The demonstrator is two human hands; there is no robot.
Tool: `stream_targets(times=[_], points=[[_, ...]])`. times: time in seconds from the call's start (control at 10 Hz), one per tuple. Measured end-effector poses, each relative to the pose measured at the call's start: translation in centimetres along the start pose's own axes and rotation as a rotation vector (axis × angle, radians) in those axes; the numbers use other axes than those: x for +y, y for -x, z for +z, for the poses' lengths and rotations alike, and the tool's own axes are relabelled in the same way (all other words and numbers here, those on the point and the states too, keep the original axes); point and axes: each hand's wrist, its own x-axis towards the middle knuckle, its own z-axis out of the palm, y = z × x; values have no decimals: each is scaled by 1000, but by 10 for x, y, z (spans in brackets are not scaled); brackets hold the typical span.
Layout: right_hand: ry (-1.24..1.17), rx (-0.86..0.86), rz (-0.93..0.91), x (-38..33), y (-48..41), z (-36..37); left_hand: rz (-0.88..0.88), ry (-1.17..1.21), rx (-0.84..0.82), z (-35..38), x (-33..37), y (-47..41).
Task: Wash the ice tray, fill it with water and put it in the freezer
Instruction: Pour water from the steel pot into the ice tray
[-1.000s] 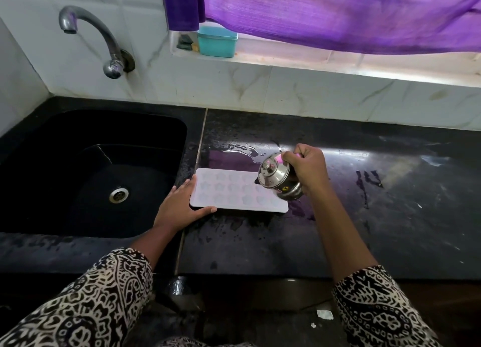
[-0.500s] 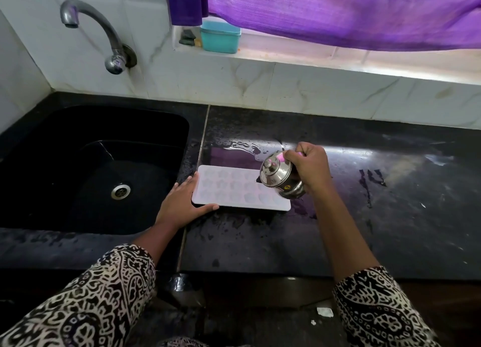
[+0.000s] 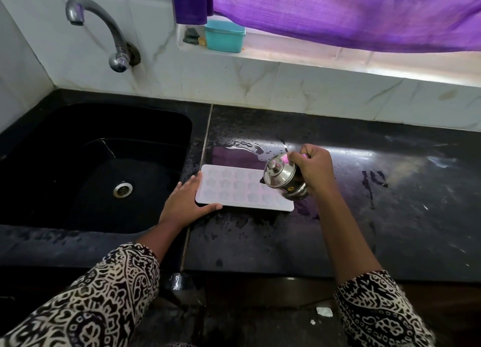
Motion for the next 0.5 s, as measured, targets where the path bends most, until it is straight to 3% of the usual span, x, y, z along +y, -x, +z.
stream_targets(times=[0.5], points=[[7, 13, 26, -2, 8, -1, -5, -8, -3, 2, -2, -2]])
